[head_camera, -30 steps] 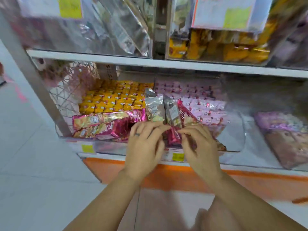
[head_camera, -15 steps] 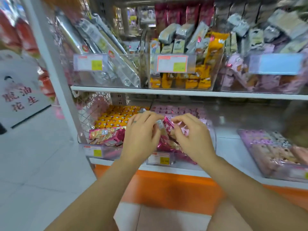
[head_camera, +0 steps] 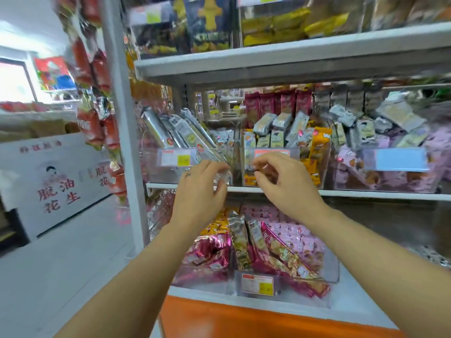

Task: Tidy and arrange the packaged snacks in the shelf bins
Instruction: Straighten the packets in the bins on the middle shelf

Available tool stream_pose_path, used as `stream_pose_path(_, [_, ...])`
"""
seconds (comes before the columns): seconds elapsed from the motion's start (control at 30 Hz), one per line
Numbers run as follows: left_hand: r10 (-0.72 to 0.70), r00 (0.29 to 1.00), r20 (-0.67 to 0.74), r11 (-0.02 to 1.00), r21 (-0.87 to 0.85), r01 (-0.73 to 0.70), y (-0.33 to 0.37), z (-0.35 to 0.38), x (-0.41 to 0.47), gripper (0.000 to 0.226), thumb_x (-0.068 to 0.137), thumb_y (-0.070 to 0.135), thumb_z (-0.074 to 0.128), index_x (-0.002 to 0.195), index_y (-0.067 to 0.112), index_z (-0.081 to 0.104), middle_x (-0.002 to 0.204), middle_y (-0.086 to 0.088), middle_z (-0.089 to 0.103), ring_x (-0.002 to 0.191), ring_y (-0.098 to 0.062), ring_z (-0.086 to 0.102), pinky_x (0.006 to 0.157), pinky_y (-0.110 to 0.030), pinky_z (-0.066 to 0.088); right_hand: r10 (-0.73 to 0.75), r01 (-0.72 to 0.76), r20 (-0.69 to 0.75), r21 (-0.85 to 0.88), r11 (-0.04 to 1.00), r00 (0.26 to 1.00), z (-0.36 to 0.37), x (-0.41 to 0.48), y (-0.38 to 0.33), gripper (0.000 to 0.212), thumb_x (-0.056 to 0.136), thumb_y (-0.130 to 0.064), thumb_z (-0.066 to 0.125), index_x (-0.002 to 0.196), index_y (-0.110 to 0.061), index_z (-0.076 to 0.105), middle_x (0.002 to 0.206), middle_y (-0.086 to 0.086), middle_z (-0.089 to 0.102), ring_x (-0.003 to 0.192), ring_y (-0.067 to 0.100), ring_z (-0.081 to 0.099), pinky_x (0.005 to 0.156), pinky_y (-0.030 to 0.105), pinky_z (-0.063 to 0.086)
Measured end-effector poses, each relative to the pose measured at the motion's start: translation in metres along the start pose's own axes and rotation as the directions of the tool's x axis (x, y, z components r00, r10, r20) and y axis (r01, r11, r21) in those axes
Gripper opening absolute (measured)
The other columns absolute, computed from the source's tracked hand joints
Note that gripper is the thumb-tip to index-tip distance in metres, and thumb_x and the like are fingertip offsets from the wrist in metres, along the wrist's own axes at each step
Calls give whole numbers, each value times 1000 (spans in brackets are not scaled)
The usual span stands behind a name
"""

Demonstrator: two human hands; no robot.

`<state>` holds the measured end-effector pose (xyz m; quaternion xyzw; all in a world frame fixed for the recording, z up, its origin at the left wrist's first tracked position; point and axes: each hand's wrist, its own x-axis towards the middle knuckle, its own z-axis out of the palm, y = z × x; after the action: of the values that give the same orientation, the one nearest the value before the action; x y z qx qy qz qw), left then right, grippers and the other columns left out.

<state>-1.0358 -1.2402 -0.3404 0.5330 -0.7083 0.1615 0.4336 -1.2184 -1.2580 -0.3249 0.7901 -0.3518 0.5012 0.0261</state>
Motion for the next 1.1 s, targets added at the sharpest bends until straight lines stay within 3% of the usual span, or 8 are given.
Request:
stream_pose_path(0.17, [-9,1000,8,998,-59,9,-3,0,41,28,91,15,54,118,18,61,113,0,60,107,-22,55,91,-43,45,-25,27,29,-72,997,999,-8,39,11,20,91,-15,58,109,-19,65,99,-14,55,96,11,56,84,34,50])
stream_pose_path(0.33, [28,999,19,988,-153,-25,5,19,90,31,94,17,53,124,19,56,120,2,54,111,-16,53,93,-37,45,-37,35,-16,-151,988,999,-27,77,38,18,89,-13,60,103,-24,64,95,-14,56,91,6,54,81,30,49])
stream_pose_path(0.53, [100,992,81,968,-238,-78,4,40,144,26,95,20,53,120,21,59,113,12,50,111,-5,48,92,-15,33,139,-45,222,-382,923,965,-43,134,72,33,88,-25,62,121,-28,56,116,-6,52,108,15,51,90,36,46])
stream_pose_path(0.7, [162,977,136,930,-351,-106,-9,56,174,20,94,20,55,110,30,62,106,19,58,100,9,51,81,0,35,188,55,489,-441,896,852,-36,174,94,63,84,-33,69,139,-39,37,131,-6,42,119,15,44,100,33,40])
stream_pose_path(0.8, [170,968,183,916,-391,-87,-16,64,182,17,94,26,54,107,35,61,106,24,57,102,13,48,81,-2,35,162,147,592,-439,887,789,-32,184,99,64,85,-33,67,140,-39,35,132,-8,40,120,9,38,100,25,34])
stream_pose_path(0.93, [166,956,242,943,-322,-82,-19,66,184,17,93,34,55,102,48,52,107,27,52,109,8,41,86,-7,33,120,188,650,-384,904,751,-24,187,97,54,86,-31,64,136,-36,43,130,-8,42,119,7,38,105,29,34])
stream_pose_path(1.0, [143,932,334,954,-297,-40,-21,65,185,20,89,42,58,107,46,53,110,24,53,113,4,41,91,-15,38,102,189,629,-378,906,771,-21,188,98,45,85,-31,65,128,-34,51,126,-7,44,117,9,41,103,32,37])
stream_pose_path(1.1, [113,874,472,980,-198,-20,-20,65,188,51,80,55,63,127,43,47,125,15,50,122,-3,39,99,-31,42,89,139,530,-375,917,843,-18,188,98,34,81,-31,70,114,-34,60,118,-9,51,110,9,48,97,31,42])
